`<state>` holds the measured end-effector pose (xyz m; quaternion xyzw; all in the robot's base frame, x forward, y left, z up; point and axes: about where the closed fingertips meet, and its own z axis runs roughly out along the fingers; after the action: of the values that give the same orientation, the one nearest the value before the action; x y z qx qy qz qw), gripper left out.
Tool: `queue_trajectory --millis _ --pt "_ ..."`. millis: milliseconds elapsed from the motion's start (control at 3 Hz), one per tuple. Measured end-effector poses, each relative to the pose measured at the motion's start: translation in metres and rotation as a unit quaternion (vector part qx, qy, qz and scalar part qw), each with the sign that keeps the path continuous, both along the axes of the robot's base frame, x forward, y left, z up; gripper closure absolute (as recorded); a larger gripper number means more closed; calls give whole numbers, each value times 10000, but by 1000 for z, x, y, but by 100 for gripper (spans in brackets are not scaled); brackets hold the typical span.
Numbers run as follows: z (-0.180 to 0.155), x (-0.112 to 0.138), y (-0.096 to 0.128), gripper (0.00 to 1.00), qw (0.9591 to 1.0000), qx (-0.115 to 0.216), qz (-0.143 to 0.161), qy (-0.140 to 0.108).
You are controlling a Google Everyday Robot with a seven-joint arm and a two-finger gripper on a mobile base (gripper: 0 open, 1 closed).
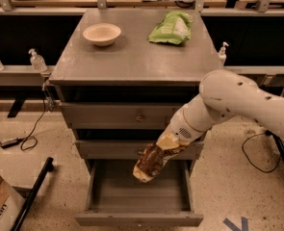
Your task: Place brown chip bag into bottom drawer
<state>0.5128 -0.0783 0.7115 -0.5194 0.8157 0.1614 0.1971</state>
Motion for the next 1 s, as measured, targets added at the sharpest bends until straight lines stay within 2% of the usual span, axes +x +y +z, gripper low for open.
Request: queue_trajectory --millis 333,667,1000 --pt "-54 -4 1 100 9989 164 -172 401" --pt "-103 -7 3 100 9956 263 -245 860" --pt "-111 -9 3 100 9948 282 -243 943"
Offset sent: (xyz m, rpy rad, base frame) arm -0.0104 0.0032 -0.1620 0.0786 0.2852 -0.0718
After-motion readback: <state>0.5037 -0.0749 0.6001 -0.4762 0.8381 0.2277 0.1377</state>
